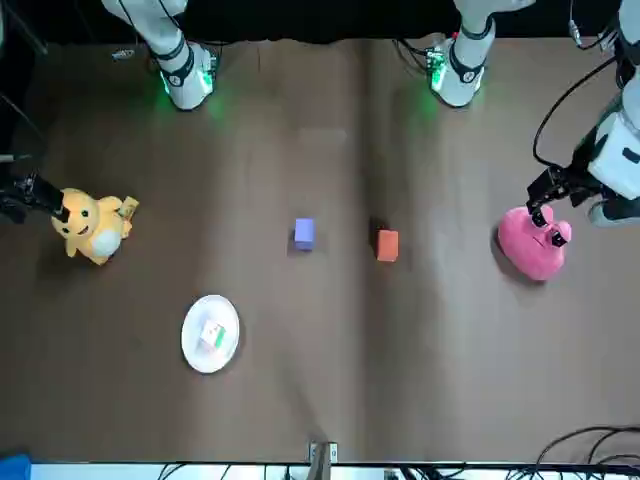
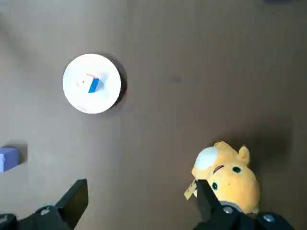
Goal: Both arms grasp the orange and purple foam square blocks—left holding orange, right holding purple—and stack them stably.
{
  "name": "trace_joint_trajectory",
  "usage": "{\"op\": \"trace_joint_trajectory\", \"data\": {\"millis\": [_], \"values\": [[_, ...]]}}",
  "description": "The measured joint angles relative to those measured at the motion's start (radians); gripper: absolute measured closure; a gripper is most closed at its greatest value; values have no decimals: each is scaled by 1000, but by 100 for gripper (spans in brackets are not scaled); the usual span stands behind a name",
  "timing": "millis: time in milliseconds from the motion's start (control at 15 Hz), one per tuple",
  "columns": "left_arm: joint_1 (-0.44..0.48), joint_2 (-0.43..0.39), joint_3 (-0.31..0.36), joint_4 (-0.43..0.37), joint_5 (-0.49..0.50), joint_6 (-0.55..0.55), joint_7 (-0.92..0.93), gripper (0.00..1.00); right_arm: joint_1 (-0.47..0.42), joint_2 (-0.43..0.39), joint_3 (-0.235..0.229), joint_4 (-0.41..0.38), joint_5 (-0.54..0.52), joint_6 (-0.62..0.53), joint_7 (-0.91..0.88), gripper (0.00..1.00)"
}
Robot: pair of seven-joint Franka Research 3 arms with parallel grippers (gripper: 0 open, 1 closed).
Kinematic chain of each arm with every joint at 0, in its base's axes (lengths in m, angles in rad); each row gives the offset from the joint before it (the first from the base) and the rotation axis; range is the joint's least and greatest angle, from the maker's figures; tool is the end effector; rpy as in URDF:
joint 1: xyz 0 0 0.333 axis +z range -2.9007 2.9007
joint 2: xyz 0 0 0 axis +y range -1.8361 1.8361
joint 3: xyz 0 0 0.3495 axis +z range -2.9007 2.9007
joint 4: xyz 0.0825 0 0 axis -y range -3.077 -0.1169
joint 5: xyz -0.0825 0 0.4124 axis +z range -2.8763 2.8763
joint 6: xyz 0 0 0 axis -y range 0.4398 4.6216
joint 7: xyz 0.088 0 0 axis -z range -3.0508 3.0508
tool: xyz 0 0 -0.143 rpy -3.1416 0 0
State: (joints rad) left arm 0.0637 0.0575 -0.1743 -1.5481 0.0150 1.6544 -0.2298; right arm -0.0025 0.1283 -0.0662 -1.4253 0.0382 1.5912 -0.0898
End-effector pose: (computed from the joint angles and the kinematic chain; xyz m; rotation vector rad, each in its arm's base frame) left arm 0.6089 -0.0627 0.6073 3.1316 0.1863 0.0781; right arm 0.6298 -0.0352 0.6193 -3.1141 -0.0339 -0.0625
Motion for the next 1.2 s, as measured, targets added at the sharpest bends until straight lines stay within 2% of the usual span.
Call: {"op": "trace_joint_trajectory", "data": {"millis": [667,867,1067,1200], "values": [[3,18,-6,17,2,-5,13,0,-7,0,0,0,0,0,-18,0],[-7,62,-13,17,1,-5,12,0,-5,0,2,0,0,-3,-18,0],[-7,140,-13,20,-27,-5,31,0,1,7,6,-5,3,-7,-18,0],[-11,180,-19,29,-35,-4,185,0,14,26,9,-13,24,-6,-18,0]]}}
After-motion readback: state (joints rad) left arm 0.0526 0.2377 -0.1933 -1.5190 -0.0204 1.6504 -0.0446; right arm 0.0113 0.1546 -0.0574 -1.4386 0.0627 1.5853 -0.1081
